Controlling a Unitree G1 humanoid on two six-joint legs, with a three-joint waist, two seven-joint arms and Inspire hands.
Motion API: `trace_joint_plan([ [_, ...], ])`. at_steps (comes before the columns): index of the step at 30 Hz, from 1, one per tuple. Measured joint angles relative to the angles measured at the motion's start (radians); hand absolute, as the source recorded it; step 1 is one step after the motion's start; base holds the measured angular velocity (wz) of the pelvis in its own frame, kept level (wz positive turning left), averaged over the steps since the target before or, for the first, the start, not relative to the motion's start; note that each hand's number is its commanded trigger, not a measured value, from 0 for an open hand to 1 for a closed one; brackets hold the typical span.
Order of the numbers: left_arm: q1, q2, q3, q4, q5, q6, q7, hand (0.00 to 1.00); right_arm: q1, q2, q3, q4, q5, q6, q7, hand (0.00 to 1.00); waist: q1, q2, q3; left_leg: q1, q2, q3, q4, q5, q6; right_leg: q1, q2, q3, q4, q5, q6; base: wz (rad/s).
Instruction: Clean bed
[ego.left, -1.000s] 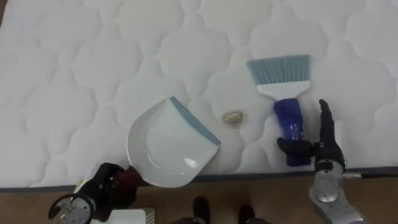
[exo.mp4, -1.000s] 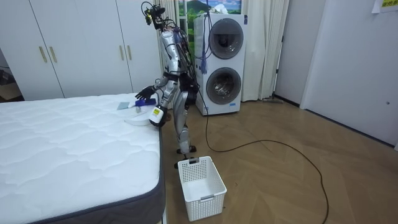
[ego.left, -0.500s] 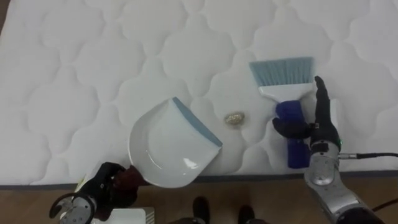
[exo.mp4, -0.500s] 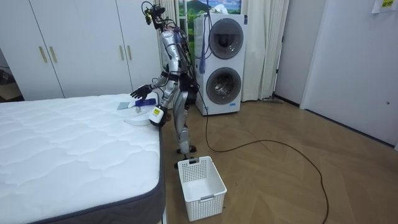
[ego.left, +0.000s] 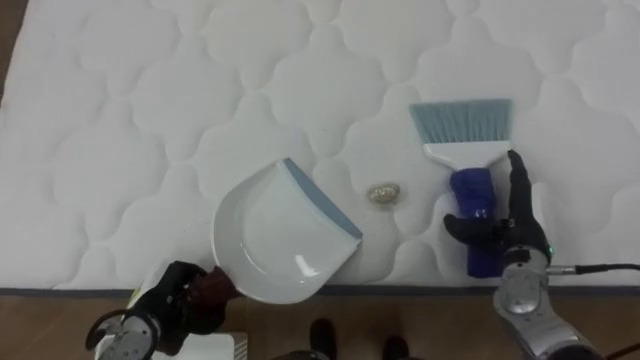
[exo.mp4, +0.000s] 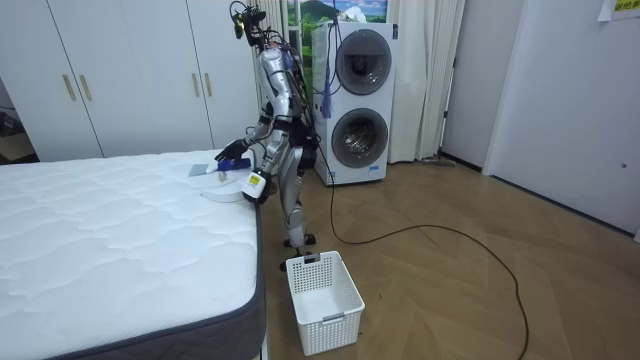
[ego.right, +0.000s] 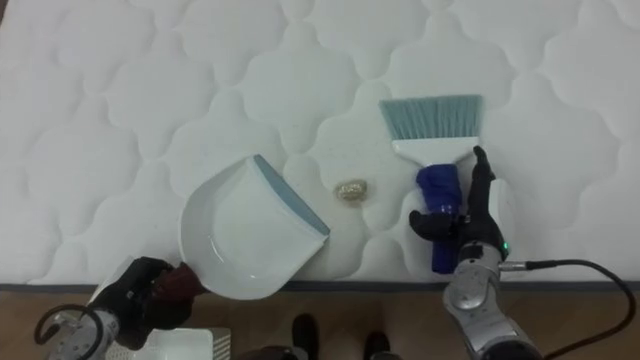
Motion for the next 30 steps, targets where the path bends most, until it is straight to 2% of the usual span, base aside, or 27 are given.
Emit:
trace_joint_plan([
  [9,-0.019,-0.007,-0.019,0.017,-0.007,0.000,-0.002,1.00,-0.003,-0.009,0.000,0.053,-0.002,0.010,0.025,0.00,0.007,0.001,0.0011,-0.003,-0.005,-0.013,0.000,0.000,0.000,0.004,-0.005,-0.014,-0.003,-0.001,0.000,0.04],
  [11,-0.019,-0.007,-0.019,0.017,-0.006,-0.001,-0.005,1.00,-0.005,-0.010,-0.001,0.068,-0.007,0.010,0.035,0.71,0.008,0.000,0.0010,-0.003,-0.005,-0.013,0.000,0.000,0.001,0.005,-0.005,-0.014,-0.004,-0.001,0.000,0.00],
  [12,-0.019,-0.007,-0.018,0.017,-0.006,-0.001,-0.005,1.00,-0.006,-0.011,-0.002,0.070,-0.010,0.010,0.045,1.00,0.008,0.000,0.0010,-0.003,-0.005,-0.013,-0.001,0.000,0.001,0.004,-0.005,-0.015,-0.005,-0.001,0.000,0.00],
  [16,-0.021,-0.007,-0.017,0.016,-0.006,0.000,-0.009,1.00,-0.013,-0.016,-0.006,0.080,-0.010,0.018,0.053,1.00,0.007,-0.001,0.0008,-0.003,-0.005,-0.014,0.001,0.000,0.000,0.005,-0.005,-0.016,-0.002,-0.001,0.000,0.00],
  [19,-0.022,-0.001,-0.015,0.014,-0.008,0.001,-0.020,1.00,-0.024,-0.042,-0.020,0.087,-0.009,0.026,0.052,1.00,0.009,-0.005,0.0004,-0.004,-0.004,-0.014,0.003,0.000,0.001,0.005,-0.004,-0.015,-0.003,-0.001,0.000,0.00],
  [21,-0.024,0.003,-0.015,0.012,-0.016,0.006,-0.034,1.00,-0.037,-0.059,-0.023,0.101,-0.008,0.044,0.052,1.00,0.010,-0.007,0.0003,-0.002,-0.004,-0.014,0.003,0.000,0.001,0.010,-0.003,-0.016,-0.009,-0.001,0.000,0.00],
  [27,-0.038,0.004,-0.014,0.010,-0.027,0.019,-0.070,1.00,-0.071,-0.064,-0.041,0.162,0.009,0.080,0.054,1.00,0.019,-0.008,0.0005,0.010,-0.001,-0.016,-0.001,0.000,0.000,0.029,0.000,-0.024,-0.019,0.000,-0.001,0.03],
  [30,-0.042,0.004,-0.019,0.011,-0.027,0.022,-0.079,1.00,-0.069,-0.064,-0.041,0.175,0.021,0.086,0.057,1.00,0.029,-0.008,0.0005,0.010,-0.001,-0.016,-0.002,0.000,0.000,0.029,0.000,-0.025,-0.019,0.000,-0.001,0.00],
])
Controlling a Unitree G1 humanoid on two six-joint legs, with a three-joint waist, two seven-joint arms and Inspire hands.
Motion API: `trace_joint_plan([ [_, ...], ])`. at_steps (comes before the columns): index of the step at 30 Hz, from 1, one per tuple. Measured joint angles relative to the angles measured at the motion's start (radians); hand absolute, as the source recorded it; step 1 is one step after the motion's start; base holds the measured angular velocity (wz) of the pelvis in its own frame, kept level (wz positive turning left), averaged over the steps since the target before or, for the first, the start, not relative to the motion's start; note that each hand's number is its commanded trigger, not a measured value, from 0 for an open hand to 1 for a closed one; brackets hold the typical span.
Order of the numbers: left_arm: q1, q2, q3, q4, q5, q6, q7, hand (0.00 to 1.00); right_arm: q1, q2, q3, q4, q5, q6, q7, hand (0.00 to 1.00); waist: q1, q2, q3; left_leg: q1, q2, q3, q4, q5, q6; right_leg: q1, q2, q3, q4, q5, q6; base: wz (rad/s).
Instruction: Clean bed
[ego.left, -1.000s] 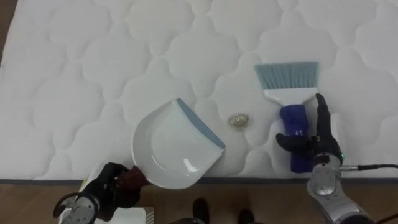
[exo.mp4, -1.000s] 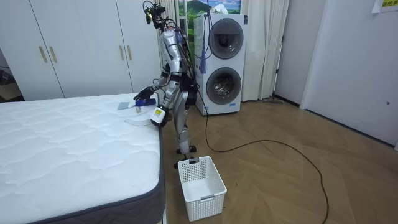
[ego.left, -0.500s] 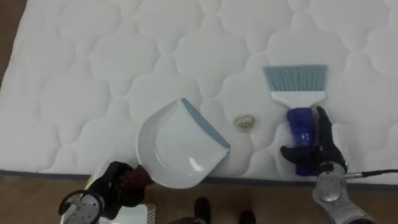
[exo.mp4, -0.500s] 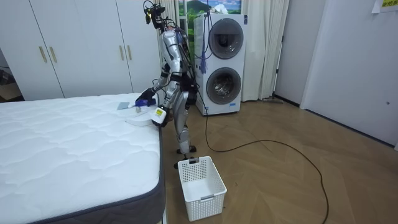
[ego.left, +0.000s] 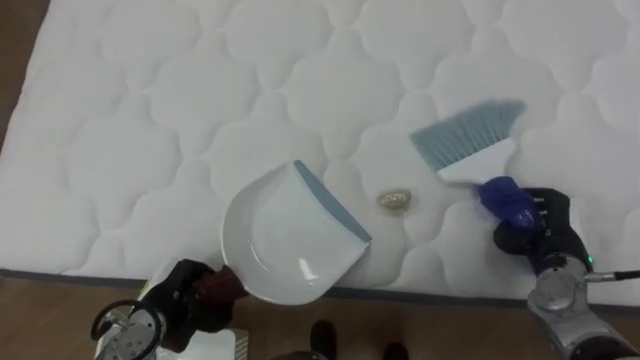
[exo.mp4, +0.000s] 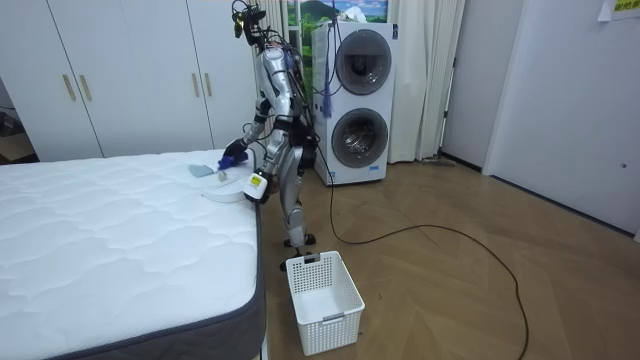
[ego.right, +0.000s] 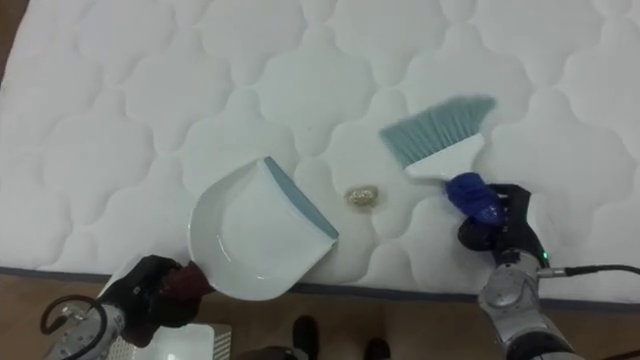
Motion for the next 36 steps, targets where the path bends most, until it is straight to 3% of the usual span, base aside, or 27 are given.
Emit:
trace_joint_plan([
  [16,-0.013,0.000,-0.002,-0.017,0.002,0.028,-0.005,1.00,-0.012,0.001,-0.001,0.033,0.029,0.040,0.008,1.00,0.005,0.000,0.0008,-0.003,-0.003,-0.003,-0.004,0.000,0.000,-0.003,-0.005,-0.014,0.001,0.000,0.000,0.00],
  [19,-0.016,0.000,-0.001,-0.018,0.011,0.028,-0.003,1.00,-0.012,-0.002,-0.003,0.037,0.023,0.042,0.008,1.00,0.006,-0.004,0.0038,-0.003,-0.003,-0.003,-0.004,0.000,0.000,-0.004,-0.005,-0.010,0.001,0.000,0.000,0.00],
  [25,-0.020,0.008,0.004,-0.040,0.031,0.033,-0.005,1.00,-0.024,-0.036,-0.005,0.062,-0.038,0.051,0.042,1.00,0.009,-0.015,0.0081,-0.011,-0.005,-0.003,0.000,0.000,0.000,-0.011,-0.007,-0.007,0.005,-0.001,0.001,0.00],
  [29,-0.030,0.061,0.004,-0.083,0.081,0.043,-0.008,1.00,-0.062,-0.120,-0.010,0.079,-0.173,0.085,0.093,1.00,0.009,-0.031,0.0091,-0.023,-0.006,-0.008,0.007,0.002,0.003,-0.023,-0.010,-0.011,0.015,-0.002,0.002,0.02],
  [31,-0.038,0.087,0.004,-0.090,0.094,0.045,-0.010,1.00,-0.089,-0.162,-0.010,0.098,-0.245,0.099,0.115,1.00,0.011,-0.047,0.0137,-0.023,-0.006,-0.005,0.008,0.002,0.003,-0.031,-0.012,-0.011,0.029,-0.002,0.002,-0.04],
  [32,-0.043,0.102,0.004,-0.104,0.113,0.047,-0.012,1.00,-0.106,-0.195,-0.010,0.100,-0.303,0.109,0.134,1.00,0.007,-0.057,0.0181,-0.024,-0.006,-0.005,0.010,0.002,0.003,-0.034,-0.013,-0.010,0.037,-0.003,0.002,-0.05],
  [36,-0.051,0.145,0.003,-0.120,0.129,0.051,-0.019,1.00,-0.152,-0.296,0.040,0.091,-0.490,0.129,0.194,1.00,0.019,-0.110,0.0168,-0.022,0.000,0.008,0.013,0.003,0.002,-0.037,-0.006,0.003,0.034,-0.003,-0.004,-0.10],
])
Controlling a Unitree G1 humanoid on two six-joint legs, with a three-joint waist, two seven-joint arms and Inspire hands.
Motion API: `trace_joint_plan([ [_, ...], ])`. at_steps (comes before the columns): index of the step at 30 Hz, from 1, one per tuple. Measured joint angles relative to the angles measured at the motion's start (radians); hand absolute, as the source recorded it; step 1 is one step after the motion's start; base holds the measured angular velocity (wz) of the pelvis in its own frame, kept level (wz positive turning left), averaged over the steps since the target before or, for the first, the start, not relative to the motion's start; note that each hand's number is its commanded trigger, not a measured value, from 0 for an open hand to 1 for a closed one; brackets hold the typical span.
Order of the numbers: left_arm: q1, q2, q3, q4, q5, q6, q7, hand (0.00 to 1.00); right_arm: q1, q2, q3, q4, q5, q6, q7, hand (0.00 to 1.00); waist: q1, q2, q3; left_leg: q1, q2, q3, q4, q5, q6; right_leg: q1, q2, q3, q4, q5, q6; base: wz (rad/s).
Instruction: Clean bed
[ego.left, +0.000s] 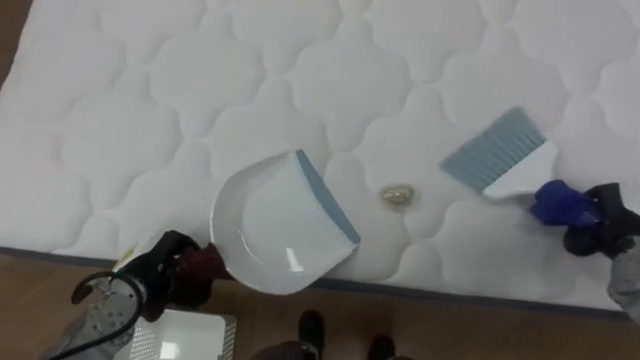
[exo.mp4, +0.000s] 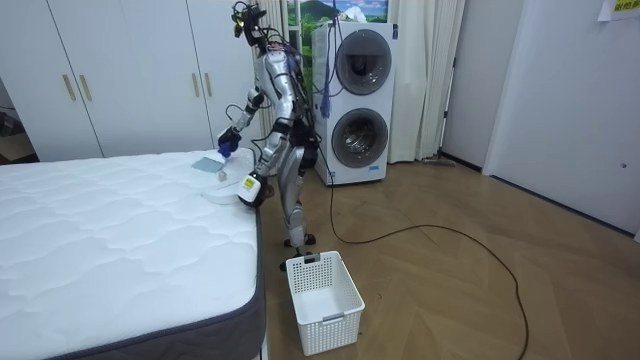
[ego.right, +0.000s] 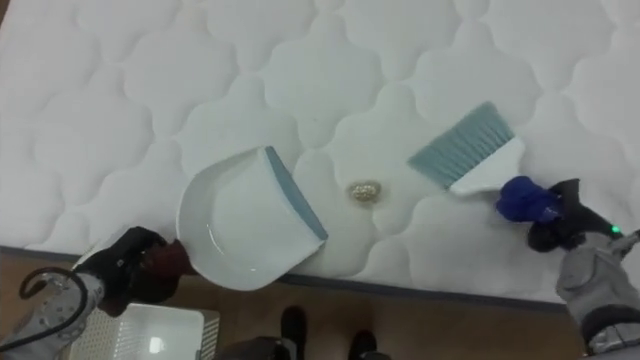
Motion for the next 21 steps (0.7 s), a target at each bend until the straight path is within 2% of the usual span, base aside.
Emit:
trace_joint_plan([
  [3,-0.003,0.024,0.001,-0.021,0.012,0.007,-0.017,1.00,-0.025,-0.044,0.002,-0.005,-0.116,0.014,0.033,1.00,0.001,-0.023,-0.0024,-0.001,0.006,-0.005,0.004,0.000,-0.001,0.008,0.004,-0.015,-0.020,0.007,-0.004,0.01],
  [7,-0.019,0.048,0.002,-0.033,0.061,0.011,-0.037,1.00,-0.054,-0.076,0.024,-0.061,-0.313,0.035,0.058,1.00,0.014,-0.036,-0.0023,-0.002,0.015,0.005,0.004,0.000,-0.001,0.009,0.015,-0.004,-0.032,0.021,-0.004,-0.12],
  [9,-0.028,0.061,-0.003,-0.031,0.066,0.012,-0.043,1.00,-0.065,-0.095,0.076,-0.124,-0.426,0.040,0.072,1.00,0.014,-0.041,-0.0024,-0.002,0.017,0.007,0.002,0.000,-0.002,0.008,0.017,-0.005,-0.034,0.024,-0.005,-0.06],
  [12,-0.035,0.074,-0.004,-0.026,0.066,0.011,-0.062,1.00,-0.076,-0.122,0.126,-0.190,-0.516,0.044,0.085,1.00,0.015,-0.053,-0.0021,0.003,0.017,0.008,-0.003,0.002,-0.004,0.009,0.016,-0.005,-0.033,0.025,-0.006,-0.01],
  [15,-0.039,0.094,-0.003,-0.022,0.067,0.009,-0.079,1.00,-0.096,-0.127,0.148,-0.236,-0.600,0.045,0.095,1.00,0.019,-0.076,-0.0027,0.014,0.020,0.019,-0.017,0.006,-0.008,0.009,0.017,-0.007,-0.036,0.026,-0.009,-0.09],
  [21,-0.032,0.105,-0.001,-0.025,0.067,0.003,-0.079,1.00,-0.094,-0.140,0.162,-0.376,-0.764,0.044,0.102,1.00,0.018,-0.085,-0.0023,0.019,0.023,0.022,-0.023,0.006,-0.009,0.019,0.021,-0.005,-0.052,0.032,-0.011,-0.01],
])
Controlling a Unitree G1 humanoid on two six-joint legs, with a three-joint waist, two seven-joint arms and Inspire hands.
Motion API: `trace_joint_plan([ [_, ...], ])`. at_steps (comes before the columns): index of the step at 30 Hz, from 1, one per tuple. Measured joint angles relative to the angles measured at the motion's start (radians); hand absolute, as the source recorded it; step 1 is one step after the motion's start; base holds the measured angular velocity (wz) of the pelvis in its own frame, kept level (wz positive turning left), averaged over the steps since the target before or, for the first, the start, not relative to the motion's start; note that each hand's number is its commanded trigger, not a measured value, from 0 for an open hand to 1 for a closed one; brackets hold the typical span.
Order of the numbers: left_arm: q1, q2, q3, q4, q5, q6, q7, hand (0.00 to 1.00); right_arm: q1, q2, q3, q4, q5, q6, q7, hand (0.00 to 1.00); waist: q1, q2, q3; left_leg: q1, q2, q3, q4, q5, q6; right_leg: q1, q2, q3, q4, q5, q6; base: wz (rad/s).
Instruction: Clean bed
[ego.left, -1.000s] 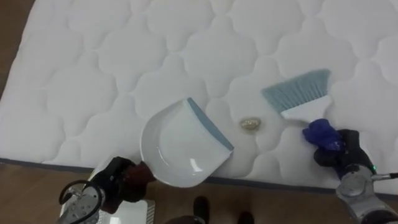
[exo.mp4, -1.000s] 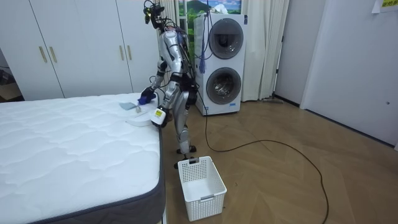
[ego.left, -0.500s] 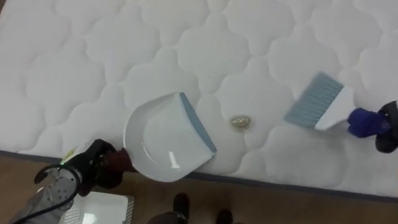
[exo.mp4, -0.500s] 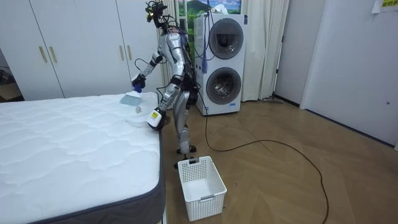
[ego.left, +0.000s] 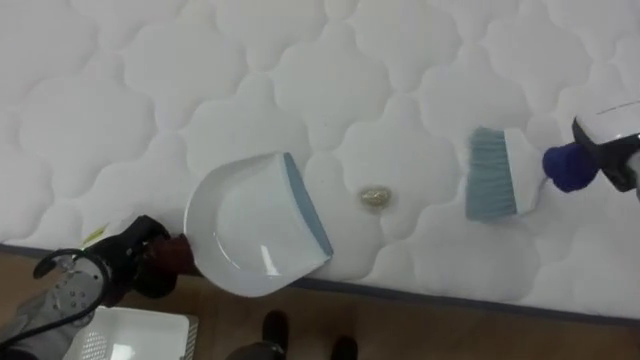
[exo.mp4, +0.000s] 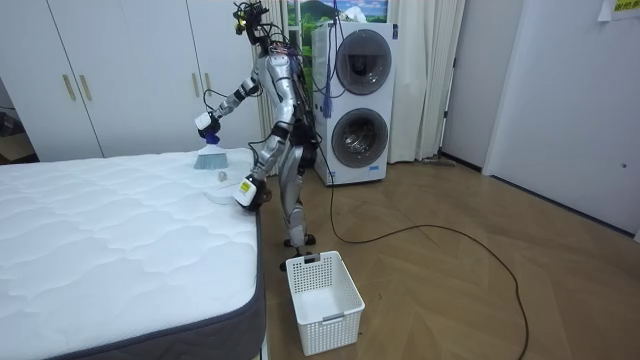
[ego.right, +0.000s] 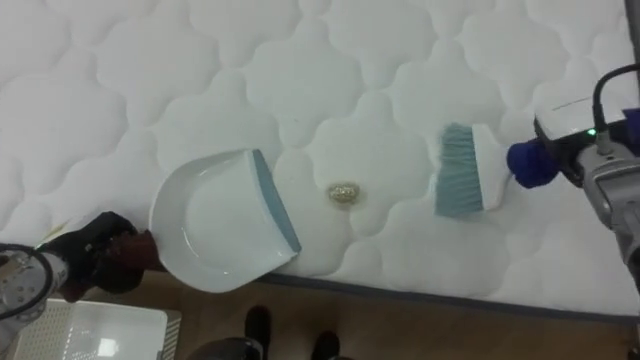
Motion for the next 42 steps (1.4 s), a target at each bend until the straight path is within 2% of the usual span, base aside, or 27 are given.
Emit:
trace_joint_plan([
  [3,0.008,0.015,0.000,-0.007,-0.001,-0.009,-0.001,1.00,0.000,0.000,0.001,-0.070,-0.062,0.000,0.006,1.00,-0.005,-0.003,-0.0008,0.000,0.001,0.000,-0.003,0.000,0.000,0.001,0.002,0.000,-0.012,0.003,0.000,0.00],
  [9,0.012,0.018,-0.004,0.004,-0.011,-0.009,0.001,1.00,0.002,0.003,0.036,-0.172,-0.128,0.003,0.002,1.00,-0.012,-0.005,-0.0014,0.005,0.004,0.002,-0.006,0.000,0.000,0.010,0.006,-0.001,-0.024,0.010,0.001,-0.01],
  [14,0.033,0.015,0.000,0.001,-0.012,-0.010,0.021,1.00,0.023,0.015,0.036,-0.265,-0.130,0.000,0.000,1.00,-0.011,-0.004,-0.0015,0.012,0.018,0.001,-0.008,-0.001,-0.002,0.039,0.021,-0.011,-0.071,0.034,0.000,-0.03],
  [18,0.042,0.015,-0.002,-0.006,-0.001,-0.010,0.022,1.00,0.042,0.038,0.039,-0.344,-0.116,-0.010,0.026,1.00,-0.010,-0.004,-0.0018,0.017,0.019,0.002,-0.007,-0.001,-0.002,0.044,0.021,-0.014,-0.071,0.036,-0.001,0.00],
  [22,0.049,0.012,-0.003,-0.005,0.000,-0.010,0.022,1.00,0.042,0.041,0.065,-0.350,-0.092,-0.012,0.052,1.00,-0.002,-0.002,-0.0022,0.016,0.019,0.002,-0.006,-0.001,-0.002,0.043,0.021,-0.015,-0.068,0.036,-0.002,0.00],
  [25,0.053,0.012,-0.006,-0.007,0.000,-0.010,0.022,1.00,0.042,0.041,0.075,-0.351,-0.030,-0.024,0.074,1.00,0.001,0.003,-0.0049,0.017,0.019,0.002,-0.006,-0.001,-0.002,0.043,0.021,-0.023,-0.069,0.036,-0.002,0.00],
  [27,0.062,0.012,-0.013,-0.007,-0.009,-0.010,0.022,1.00,0.043,0.044,0.090,-0.353,0.059,-0.024,0.106,1.00,0.001,0.012,-0.0093,0.017,0.019,0.002,-0.008,-0.001,-0.002,0.044,0.017,-0.040,-0.070,0.036,-0.002,0.00],
  [30,0.066,0.011,-0.043,-0.003,-0.031,-0.009,0.022,1.00,0.043,0.059,0.122,-0.361,0.161,-0.025,0.157,1.00,0.000,0.024,-0.0143,0.019,0.019,0.002,-0.010,-0.001,-0.002,0.045,0.017,-0.041,-0.070,0.036,-0.002,0.00],
  [36,0.076,0.010,-0.053,0.015,-0.030,-0.015,0.022,1.00,0.043,0.084,0.152,-0.378,0.307,-0.035,0.235,1.00,0.001,0.029,-0.0128,0.027,0.018,0.005,-0.023,0.003,-0.008,0.042,0.016,-0.040,-0.069,0.036,-0.002,0.00],
  [42,0.086,0.009,-0.049,0.011,-0.031,-0.020,0.024,1.00,0.043,0.085,0.151,-0.415,0.422,-0.044,0.308,1.00,-0.001,0.042,-0.0126,0.009,0.018,0.005,-0.023,0.003,-0.008,0.023,0.015,-0.041,-0.064,0.036,-0.003,0.00],
])
